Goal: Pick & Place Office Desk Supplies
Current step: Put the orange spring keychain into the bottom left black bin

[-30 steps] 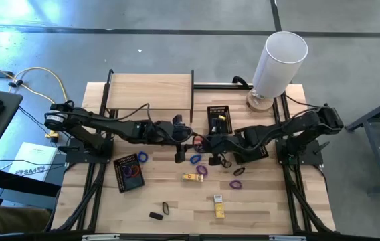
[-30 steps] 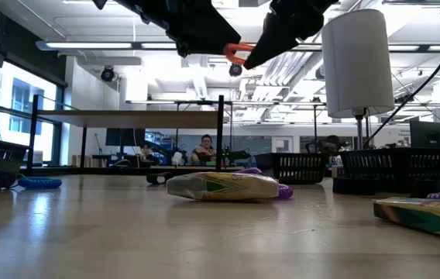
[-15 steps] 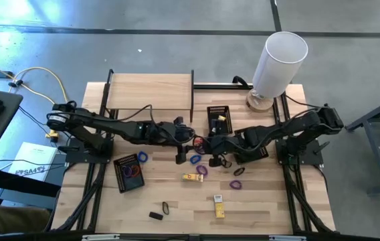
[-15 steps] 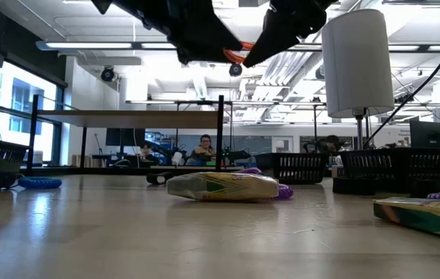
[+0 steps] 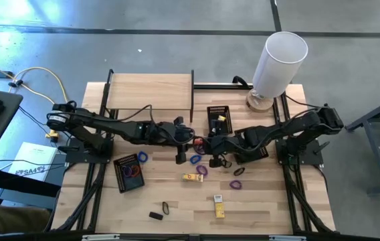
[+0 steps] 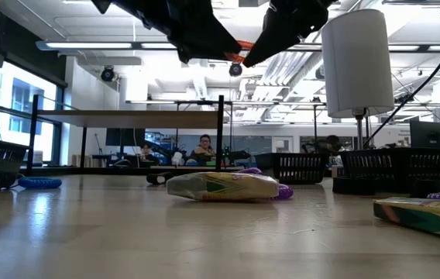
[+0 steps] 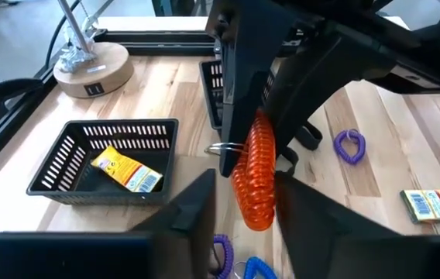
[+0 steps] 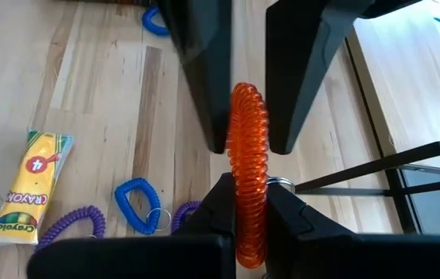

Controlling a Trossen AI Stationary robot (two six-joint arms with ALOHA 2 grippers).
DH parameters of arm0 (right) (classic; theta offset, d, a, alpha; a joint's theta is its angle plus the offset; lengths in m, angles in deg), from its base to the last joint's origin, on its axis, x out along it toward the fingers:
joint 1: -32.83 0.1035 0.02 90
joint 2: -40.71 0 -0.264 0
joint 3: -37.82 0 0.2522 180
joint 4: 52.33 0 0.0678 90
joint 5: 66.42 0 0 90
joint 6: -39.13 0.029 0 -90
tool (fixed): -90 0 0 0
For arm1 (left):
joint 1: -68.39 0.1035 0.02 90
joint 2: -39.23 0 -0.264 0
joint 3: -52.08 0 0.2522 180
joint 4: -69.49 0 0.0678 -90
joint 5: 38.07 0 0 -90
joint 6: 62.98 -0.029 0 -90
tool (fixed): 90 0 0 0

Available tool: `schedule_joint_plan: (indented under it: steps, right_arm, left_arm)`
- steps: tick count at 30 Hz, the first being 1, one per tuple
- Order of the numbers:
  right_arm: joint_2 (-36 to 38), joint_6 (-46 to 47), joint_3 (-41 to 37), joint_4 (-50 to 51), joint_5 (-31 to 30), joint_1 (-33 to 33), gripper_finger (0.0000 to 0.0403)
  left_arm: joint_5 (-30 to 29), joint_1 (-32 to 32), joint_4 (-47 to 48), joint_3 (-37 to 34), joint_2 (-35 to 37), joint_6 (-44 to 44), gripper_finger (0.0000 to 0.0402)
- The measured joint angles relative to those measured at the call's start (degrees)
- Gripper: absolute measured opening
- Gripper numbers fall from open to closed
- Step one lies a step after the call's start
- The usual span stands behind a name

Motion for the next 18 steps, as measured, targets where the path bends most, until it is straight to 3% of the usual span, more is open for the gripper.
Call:
schedule_joint_plan:
  steps: [7, 18]
  right_arm:
    - [0.0, 0.4, 0.0, 0.4, 0.9, 0.0, 0.0019]
    - [0.0, 2.5, 0.0, 0.4, -0.5, 0.0, 0.0095]
  left_arm:
    - [-0.3, 0.0, 0.1, 0.0, 0.0, 0.2, 0.0017]
    - [-0.4, 0.0, 1.0, 0.0, 0.0, 0.3, 0.001]
